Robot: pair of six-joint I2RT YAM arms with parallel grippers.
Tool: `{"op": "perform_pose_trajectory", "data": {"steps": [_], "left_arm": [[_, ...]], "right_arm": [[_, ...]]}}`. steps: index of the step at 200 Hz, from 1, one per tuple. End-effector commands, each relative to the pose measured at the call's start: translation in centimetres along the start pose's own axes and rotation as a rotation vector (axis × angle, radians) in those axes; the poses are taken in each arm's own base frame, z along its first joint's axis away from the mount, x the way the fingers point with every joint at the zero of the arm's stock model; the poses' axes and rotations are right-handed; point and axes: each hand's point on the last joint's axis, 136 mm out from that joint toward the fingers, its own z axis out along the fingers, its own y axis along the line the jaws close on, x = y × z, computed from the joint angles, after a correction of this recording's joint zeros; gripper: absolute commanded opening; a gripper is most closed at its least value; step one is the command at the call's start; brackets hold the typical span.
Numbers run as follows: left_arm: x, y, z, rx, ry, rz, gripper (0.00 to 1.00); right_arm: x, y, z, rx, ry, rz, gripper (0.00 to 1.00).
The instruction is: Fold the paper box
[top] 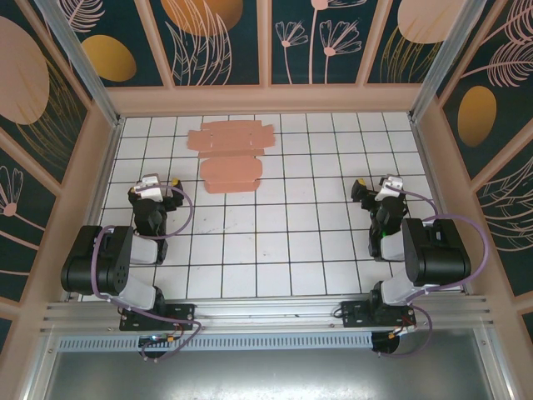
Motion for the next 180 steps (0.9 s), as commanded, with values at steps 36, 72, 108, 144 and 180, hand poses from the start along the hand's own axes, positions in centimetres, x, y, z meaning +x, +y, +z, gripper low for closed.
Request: {"op": "perform_pose_trajectory", "data": {"steps": [36,72,108,144,180], "left_arm": [[-2.2,-0.9,-0.2,0.059,-0.064,-0.004,0.99],[-5.0,-0.5,-1.5,0.037,-0.093,-0.026,0.99],[-7.4,-1.2,-0.6,0.057,-0.023,-0.162,0.99],[-7.8,-4.2,2.6,0.110,0.109,-0.320,0.99],[-7.7,-10.7,5.1,0.184,0.157,-0.288,0.99]], "right_arm": [[-1.8,0.8,0.3,-0.017,-0.046,-0.033,0.99],[-3.2,1.5,-0.3,-0.025,-0.029,-0.051,0.99],[-5.9,4.3,-0.9,-0.083,-0.028,-0.073,0.99],[-6.6,10.1,-1.1,-0.248,0.053,-0.106,0.99],[-5.5,15.7,-1.2,-0.399,0.129,-0.151,0.99]]}}
